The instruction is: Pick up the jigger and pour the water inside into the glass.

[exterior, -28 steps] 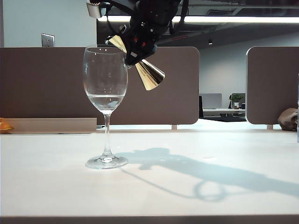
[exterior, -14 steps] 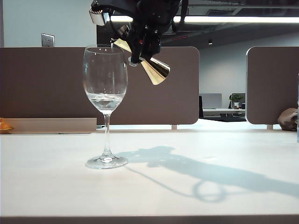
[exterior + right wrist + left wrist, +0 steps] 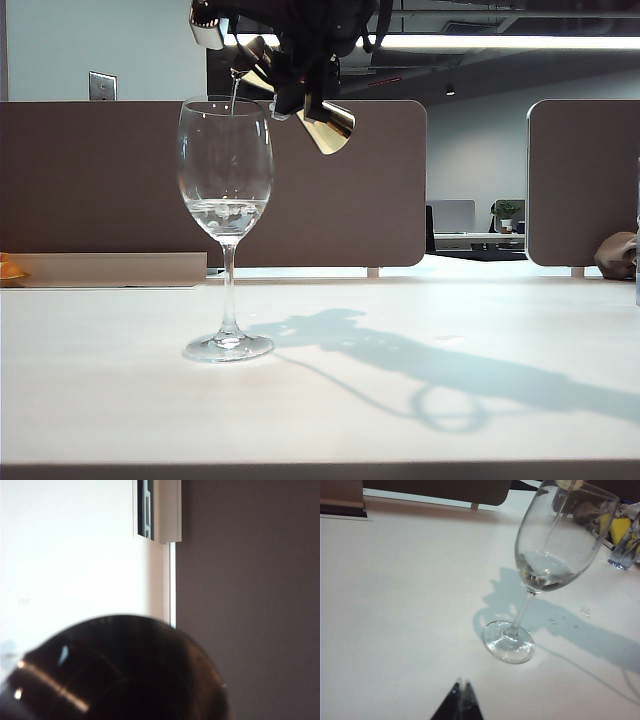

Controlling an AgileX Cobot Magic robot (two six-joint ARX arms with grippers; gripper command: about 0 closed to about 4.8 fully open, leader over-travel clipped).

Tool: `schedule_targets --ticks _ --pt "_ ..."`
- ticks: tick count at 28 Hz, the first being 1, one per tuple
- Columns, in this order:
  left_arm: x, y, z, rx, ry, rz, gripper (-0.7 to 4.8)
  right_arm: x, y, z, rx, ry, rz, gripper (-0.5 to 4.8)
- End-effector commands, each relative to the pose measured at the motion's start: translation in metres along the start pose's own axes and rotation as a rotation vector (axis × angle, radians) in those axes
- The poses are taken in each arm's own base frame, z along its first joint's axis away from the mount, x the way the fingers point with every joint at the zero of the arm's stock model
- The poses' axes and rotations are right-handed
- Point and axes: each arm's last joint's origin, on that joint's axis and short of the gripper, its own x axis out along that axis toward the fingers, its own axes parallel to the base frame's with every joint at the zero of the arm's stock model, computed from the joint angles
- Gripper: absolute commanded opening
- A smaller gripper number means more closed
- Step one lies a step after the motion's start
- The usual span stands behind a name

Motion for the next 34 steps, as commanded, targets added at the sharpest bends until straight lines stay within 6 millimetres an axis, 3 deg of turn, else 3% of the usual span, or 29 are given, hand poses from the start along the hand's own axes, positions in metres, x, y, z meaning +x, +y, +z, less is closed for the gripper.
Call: schedule_targets --ticks 1,9,22,34 --pt "-0.0003 -0.0004 0.0023 0.007 -0.014 -0.002 -0.05 -0.0024 -0.0053 0.0012 -0.029 -0.007 -0.030 -0.01" --pt "-0.0003 -0.0004 0.0023 0.007 -0.014 -0.002 -0.05 -0.0023 -0.0053 0.0005 -0.045 0.010 -0.034 -0.01" --pt "-0.0003 -0.0004 0.0023 0.007 -0.014 -0.002 -0.05 -0.0022 -0.0059 0.0002 -0.299 0.016 -0.038 -0.01" --pt "-0.0003 -0.0004 0.0023 0.007 -0.014 -0.002 -0.05 -0.0027 -0.0120 0.0023 -0.407 0.009 -0.102 -0.01"
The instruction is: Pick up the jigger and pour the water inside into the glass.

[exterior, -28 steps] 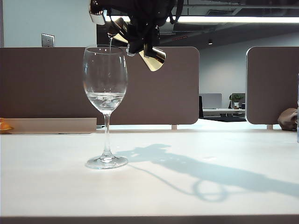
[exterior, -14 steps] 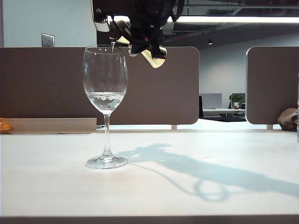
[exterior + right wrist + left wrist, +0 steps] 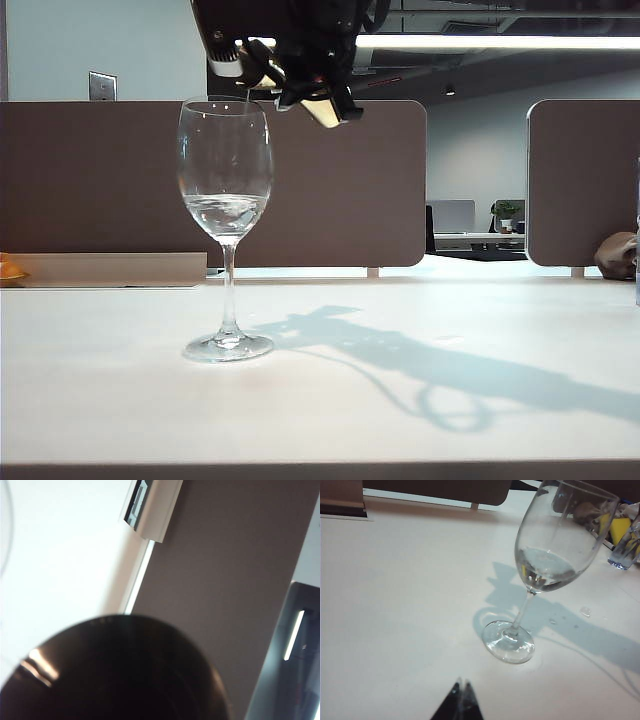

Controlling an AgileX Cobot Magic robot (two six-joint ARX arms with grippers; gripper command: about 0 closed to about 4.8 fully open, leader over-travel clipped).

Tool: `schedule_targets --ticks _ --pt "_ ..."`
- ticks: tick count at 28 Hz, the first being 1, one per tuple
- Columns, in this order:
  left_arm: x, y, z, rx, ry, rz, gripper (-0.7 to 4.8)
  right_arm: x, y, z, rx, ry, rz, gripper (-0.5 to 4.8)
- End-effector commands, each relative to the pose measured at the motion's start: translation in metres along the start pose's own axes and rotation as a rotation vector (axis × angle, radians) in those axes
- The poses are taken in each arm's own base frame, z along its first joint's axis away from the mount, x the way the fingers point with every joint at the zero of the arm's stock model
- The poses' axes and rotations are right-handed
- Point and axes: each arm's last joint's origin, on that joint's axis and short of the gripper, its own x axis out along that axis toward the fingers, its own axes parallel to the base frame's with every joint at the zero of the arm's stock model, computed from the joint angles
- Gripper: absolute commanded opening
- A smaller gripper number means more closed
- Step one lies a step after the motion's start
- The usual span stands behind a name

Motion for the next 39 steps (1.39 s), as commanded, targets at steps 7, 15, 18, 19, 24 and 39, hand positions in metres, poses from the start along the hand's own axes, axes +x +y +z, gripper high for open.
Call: schedule_targets --ticks 7,15,18,19,24,39 --pt "0.000 0.000 0.002 0.007 -0.014 -0.002 -0.05 -0.003 -0.009 -0.001 -0.091 0.030 -0.059 -0.01" --pt "0.000 0.000 0.002 0.007 -0.014 -0.002 -0.05 -0.005 -0.015 -0.002 0.209 0.037 -0.117 -0.01" --pt "0.000 0.000 0.002 0.007 -0.014 -0.002 -0.05 -0.008 -0.017 -0.003 0.409 0.030 -0.128 -0.01" --pt "0.000 0.000 0.002 0.007 -0.014 -0.002 -0.05 -0.009 -0.018 -0.004 0.498 0.024 -0.133 -0.01" --pt "0.000 0.000 0.002 0.007 -0.014 -0.002 -0.05 -0.019 -0.025 -0.009 0.793 0.000 -0.166 -0.01" --pt "0.000 0.000 0.002 0.007 -0.014 -0.002 -0.05 -0.084 -0.003 -0.063 1.267 -0.115 -0.108 -0.01"
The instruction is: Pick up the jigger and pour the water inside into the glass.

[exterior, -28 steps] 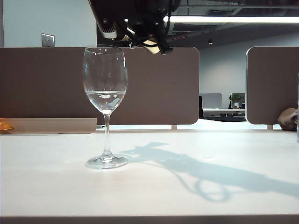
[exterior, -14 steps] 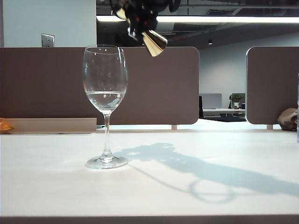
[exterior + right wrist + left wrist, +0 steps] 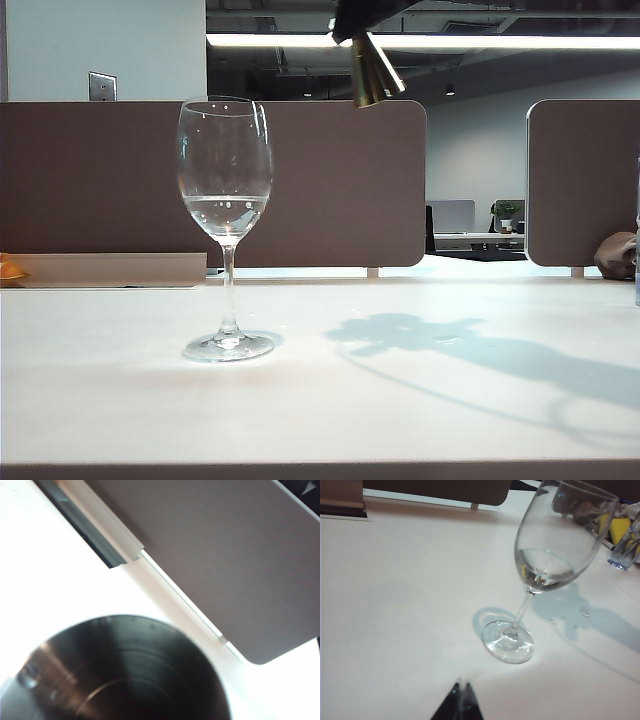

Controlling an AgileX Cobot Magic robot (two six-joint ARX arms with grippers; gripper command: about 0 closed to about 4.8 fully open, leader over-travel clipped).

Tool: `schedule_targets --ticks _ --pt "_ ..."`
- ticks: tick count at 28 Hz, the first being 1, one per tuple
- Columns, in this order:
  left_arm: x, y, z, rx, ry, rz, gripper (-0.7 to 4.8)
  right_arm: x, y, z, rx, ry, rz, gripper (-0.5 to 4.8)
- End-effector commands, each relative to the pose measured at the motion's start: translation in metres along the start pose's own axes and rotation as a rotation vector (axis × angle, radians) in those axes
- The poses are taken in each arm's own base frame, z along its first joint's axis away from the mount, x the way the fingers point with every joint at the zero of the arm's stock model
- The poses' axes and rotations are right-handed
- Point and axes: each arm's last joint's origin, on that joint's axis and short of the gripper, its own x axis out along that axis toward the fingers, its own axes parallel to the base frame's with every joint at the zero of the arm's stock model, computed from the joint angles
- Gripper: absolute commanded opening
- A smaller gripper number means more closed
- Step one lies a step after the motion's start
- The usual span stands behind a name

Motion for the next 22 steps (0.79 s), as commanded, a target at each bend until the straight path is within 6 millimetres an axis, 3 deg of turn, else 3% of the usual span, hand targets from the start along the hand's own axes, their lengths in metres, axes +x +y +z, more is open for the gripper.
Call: schedule_targets --ticks 1,9,19,22 --pt "0.000 0.000 0.002 0.007 -0.014 -0.002 -0.05 -0.024 -0.009 -0.011 0.130 -0.074 -0.028 -0.01" --pt "0.000 0.000 0.002 0.007 -0.014 -0.002 -0.05 -0.061 0.007 -0.058 0.261 -0.197 -0.050 -0.01" --pt "0.000 0.000 0.002 0.007 -0.015 0.000 -0.05 -0.046 0.033 -0.099 0.398 -0.181 0.003 -0.01" --pt "0.000 0.000 0.002 0.007 -0.015 0.000 -0.05 -0.029 0.040 -0.110 0.411 -0.161 0.015 -0.01"
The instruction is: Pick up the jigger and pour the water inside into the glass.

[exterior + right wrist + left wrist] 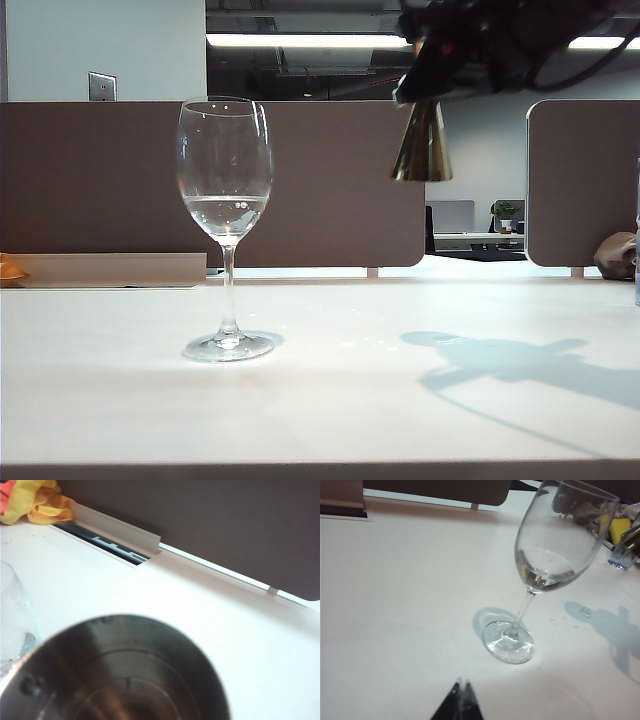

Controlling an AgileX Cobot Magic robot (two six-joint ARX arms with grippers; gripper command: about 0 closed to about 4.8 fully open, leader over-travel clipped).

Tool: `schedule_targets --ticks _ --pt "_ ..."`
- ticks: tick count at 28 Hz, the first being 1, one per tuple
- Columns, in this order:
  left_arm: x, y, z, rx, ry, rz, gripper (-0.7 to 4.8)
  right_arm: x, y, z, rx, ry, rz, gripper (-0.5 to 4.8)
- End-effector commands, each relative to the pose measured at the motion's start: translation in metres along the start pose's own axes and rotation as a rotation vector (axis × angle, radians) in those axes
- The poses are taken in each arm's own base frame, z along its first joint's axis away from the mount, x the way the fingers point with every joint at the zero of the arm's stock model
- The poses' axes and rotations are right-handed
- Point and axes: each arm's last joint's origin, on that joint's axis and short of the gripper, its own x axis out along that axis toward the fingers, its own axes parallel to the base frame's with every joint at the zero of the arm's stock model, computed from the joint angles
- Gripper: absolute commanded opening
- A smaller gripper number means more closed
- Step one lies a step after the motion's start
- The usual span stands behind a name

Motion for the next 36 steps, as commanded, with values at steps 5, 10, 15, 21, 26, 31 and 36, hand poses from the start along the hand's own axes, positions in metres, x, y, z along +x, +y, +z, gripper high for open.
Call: schedule_targets --ticks 5,10,15,21,26,31,36 --pt "0.000 0.000 0.002 0.007 -0.014 -0.002 -0.05 0.030 0.006 -0.021 0.059 -0.019 0.073 -0.01" --pt "0.000 0.000 0.002 0.007 -0.014 -0.002 -0.05 0.038 0.007 -0.033 0.084 0.014 0.083 -0.01" --pt "0.000 0.000 0.002 0.007 -0.014 -0.002 -0.05 0.037 0.009 -0.045 0.099 0.053 0.091 -0.01" --pt "0.000 0.000 0.002 0.007 -0.014 -0.002 -0.05 0.031 0.011 -0.060 0.125 0.090 0.098 -0.01" --pt "0.000 0.000 0.002 0.007 -0.014 -0.002 -0.05 0.023 0.013 -0.075 0.146 0.103 0.102 -0.01" --pt "0.000 0.000 0.002 0.007 -0.014 -0.002 -0.05 0.026 0.014 -0.084 0.147 0.135 0.101 -0.01" --pt "0.000 0.000 0.002 0.007 -0.014 -0.002 -0.05 0.030 0.016 -0.091 0.148 0.152 0.102 -0.01"
